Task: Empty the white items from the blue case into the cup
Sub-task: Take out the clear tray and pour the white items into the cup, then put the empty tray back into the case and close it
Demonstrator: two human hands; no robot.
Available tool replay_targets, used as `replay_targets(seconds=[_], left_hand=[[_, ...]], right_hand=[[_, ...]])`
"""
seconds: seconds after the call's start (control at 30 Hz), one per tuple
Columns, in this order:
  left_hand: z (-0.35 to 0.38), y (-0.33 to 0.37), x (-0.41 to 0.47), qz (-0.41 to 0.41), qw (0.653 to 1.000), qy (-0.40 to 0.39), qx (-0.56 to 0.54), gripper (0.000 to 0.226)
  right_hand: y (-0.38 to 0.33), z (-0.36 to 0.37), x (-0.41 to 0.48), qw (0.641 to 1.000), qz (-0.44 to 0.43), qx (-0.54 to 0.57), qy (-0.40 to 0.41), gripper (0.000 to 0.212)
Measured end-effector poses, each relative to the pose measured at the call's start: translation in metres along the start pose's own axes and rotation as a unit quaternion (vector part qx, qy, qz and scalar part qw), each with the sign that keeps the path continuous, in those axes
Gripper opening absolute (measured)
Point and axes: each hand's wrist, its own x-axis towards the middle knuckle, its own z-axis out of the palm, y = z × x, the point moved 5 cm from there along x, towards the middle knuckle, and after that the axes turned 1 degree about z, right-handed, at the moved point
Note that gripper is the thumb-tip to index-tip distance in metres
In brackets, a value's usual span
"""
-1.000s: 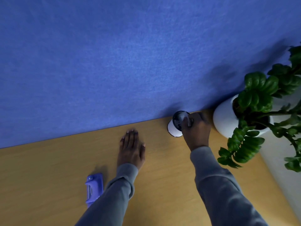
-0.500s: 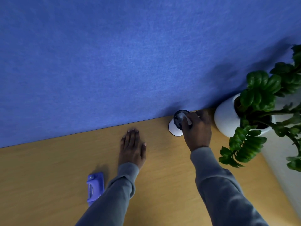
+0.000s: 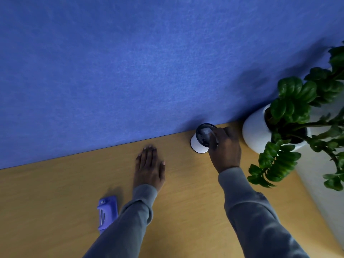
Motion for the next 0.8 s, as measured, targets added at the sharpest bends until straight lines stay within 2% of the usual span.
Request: replay_targets(seconds=[0.33,0.47,0.53,0.6,0.67,0.8], left_hand=[[-0.004,0.003,0.0,-0.001,1.0,-0.008,0.005,0.06],[-0.005,0.003,0.0,-0.001,1.0,0.002,-0.002,0.059],[-0.003,0.003,0.0,0.002,1.0,-0.002,0.006,0.06],[-0.002,0.002,0.0,0.001,1.0,-0.009,0.012,0.062],[-0.002,0.002,0.001,0.002,1.0,-0.009,0.014,0.064],[-0.004,0.001,0.0,0.007,1.0,0.001,0.015,0.067]], right_hand=[[-0.002,-0.009,-0.004,0.998,-0.017,0.047,0.029,0.015],[0.011,-0.014,-0.002,0.988,0.071,0.115,0.069,0.009],[0.019,-0.015,-0.004,0.973,0.141,0.158,0.09,0.014],[0.028,-0.014,-0.009,0.941,0.234,0.219,0.108,0.021],[0.036,-0.01,-0.015,0.891,0.33,0.291,0.11,0.023],[0.036,0.001,-0.03,0.738,0.447,0.494,0.109,0.024]])
